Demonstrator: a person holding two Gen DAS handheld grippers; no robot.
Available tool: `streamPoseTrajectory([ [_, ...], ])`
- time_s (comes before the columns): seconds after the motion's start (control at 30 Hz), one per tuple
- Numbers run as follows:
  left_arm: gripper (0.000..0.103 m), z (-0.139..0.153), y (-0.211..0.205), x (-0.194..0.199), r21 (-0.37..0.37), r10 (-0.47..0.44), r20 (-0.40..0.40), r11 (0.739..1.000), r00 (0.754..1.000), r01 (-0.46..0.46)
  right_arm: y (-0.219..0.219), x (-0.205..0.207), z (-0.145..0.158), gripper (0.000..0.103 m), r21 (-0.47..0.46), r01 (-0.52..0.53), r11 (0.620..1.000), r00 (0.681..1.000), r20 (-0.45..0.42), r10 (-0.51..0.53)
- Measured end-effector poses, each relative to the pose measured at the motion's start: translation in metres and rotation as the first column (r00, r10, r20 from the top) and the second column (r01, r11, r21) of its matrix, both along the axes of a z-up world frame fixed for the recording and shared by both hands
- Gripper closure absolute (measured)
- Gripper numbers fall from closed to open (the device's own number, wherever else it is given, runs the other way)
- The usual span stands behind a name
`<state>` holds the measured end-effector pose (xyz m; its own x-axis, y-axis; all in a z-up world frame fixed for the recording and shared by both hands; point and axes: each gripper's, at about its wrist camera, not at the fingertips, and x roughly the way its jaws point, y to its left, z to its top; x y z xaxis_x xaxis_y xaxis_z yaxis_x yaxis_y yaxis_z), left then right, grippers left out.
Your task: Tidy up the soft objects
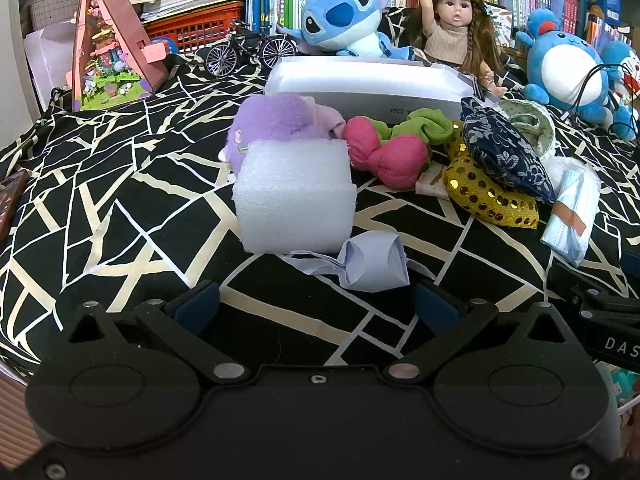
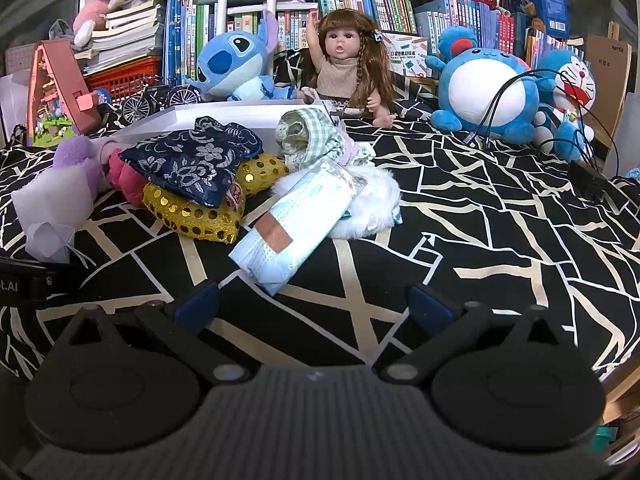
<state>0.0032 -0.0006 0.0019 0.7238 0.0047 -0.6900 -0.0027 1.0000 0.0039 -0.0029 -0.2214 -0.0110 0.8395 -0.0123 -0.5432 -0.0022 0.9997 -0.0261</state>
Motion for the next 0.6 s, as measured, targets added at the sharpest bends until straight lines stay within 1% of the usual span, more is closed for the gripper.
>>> streamPoseTrajectory([
  [0.47,0.000,-0.0002,0.0001,0.0001,0.001,0.000,0.002,1.000,1.000,0.000,0.0005,-0.0003,0.0009,0.000,0.000,-0.002,1.000,1.000,0.003,0.002],
  [0.6,0.000,0.0011,-0.0012,0.0006,0.010,-0.001,0.006,1.000,1.000,0.001,-0.0021,-0.0002,0.0030,0.000,0.011,-0.024,1.000,1.000,0.006,0.024],
])
